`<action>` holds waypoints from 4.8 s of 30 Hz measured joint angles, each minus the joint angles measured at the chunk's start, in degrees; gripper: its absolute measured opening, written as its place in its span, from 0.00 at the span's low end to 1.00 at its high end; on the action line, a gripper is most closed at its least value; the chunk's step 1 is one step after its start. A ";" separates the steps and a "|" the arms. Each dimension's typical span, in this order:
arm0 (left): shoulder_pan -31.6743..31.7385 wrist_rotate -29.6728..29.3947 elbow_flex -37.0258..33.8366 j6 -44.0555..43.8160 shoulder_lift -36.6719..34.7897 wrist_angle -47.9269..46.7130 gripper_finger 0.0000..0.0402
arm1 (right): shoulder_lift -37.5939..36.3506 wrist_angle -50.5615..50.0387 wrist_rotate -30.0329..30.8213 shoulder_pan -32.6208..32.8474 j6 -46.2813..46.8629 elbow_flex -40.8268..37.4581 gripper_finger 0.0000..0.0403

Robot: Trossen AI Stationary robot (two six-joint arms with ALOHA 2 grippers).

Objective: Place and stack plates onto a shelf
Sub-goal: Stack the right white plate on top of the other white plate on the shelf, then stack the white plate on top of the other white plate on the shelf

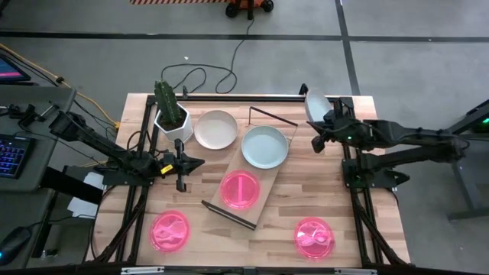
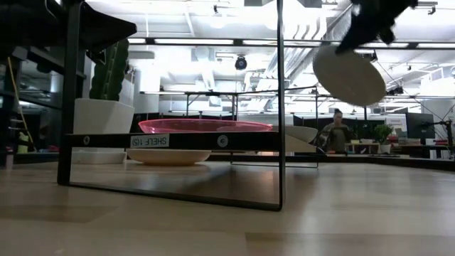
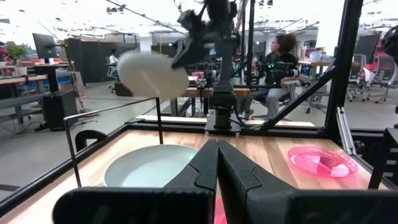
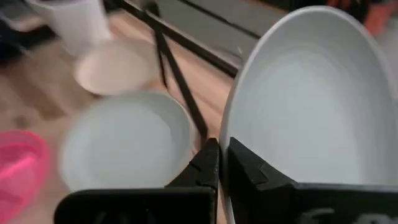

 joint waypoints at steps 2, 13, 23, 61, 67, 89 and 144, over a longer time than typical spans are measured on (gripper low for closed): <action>0.00 0.00 0.00 -0.67 0.00 0.00 0.00 | 1.41 1.06 0.71 2.53 -2.44 2.65 0.00; 0.00 0.00 0.00 -0.68 0.00 -0.01 0.00 | 19.34 2.96 2.38 14.54 -12.89 17.56 0.00; 0.01 0.00 0.00 -0.67 0.00 -0.01 0.00 | 32.62 2.95 -0.18 18.87 -16.09 26.15 0.00; 0.02 0.03 -0.01 0.69 -0.01 -0.01 0.00 | 38.61 21.12 -9.77 23.67 -15.44 9.14 0.00; 0.02 0.02 -0.02 1.27 -0.02 -0.02 0.00 | 38.82 21.19 -9.76 20.10 -17.84 9.13 0.00; 0.02 0.04 -0.04 0.84 -0.02 -0.34 0.00 | 48.27 21.56 -7.74 13.57 -24.26 9.13 0.00; 0.02 1.97 -0.04 2.83 -0.01 -0.80 0.00 | -0.13 73.36 -6.58 13.48 -21.01 -38.46 0.59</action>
